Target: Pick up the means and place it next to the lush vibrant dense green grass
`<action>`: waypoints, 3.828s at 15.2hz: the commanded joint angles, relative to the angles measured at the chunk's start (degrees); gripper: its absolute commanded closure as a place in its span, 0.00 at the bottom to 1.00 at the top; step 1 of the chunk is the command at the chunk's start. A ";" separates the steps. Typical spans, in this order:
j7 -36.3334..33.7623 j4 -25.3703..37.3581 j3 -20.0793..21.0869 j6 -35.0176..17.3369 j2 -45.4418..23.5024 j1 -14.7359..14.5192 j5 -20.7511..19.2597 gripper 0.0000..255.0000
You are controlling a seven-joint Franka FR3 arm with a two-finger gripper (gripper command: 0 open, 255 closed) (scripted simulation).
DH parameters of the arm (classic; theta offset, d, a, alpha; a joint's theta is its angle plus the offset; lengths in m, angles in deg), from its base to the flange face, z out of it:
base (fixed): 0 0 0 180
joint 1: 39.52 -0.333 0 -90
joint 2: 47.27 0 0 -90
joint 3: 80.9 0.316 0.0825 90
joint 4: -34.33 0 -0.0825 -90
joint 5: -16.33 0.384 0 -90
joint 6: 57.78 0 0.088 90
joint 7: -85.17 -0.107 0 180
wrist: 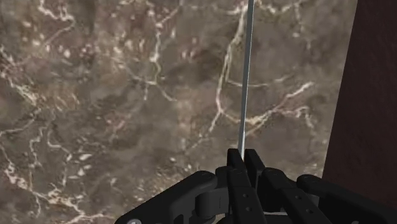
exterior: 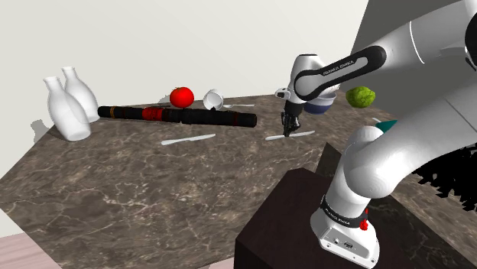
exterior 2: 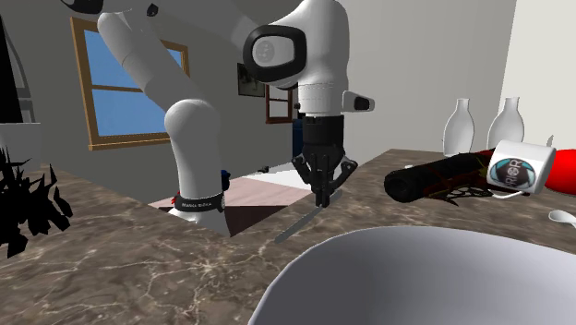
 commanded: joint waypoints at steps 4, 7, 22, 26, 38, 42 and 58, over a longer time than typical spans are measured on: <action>0.00 0.00 0.00 0.00 0.00 0.00 0.00 1.00; -0.12 0.78 0.96 2.05 1.26 0.26 0.32 1.00; -0.42 8.27 7.07 15.91 7.57 0.73 3.54 1.00; -0.41 10.69 8.41 19.21 8.41 0.58 4.45 1.00; -0.24 18.94 11.76 28.39 9.27 -0.22 7.05 1.00; -0.14 21.99 12.67 31.28 9.07 -0.56 7.84 1.00; 7.88 27.98 9.67 41.34 14.62 3.53 3.75 1.00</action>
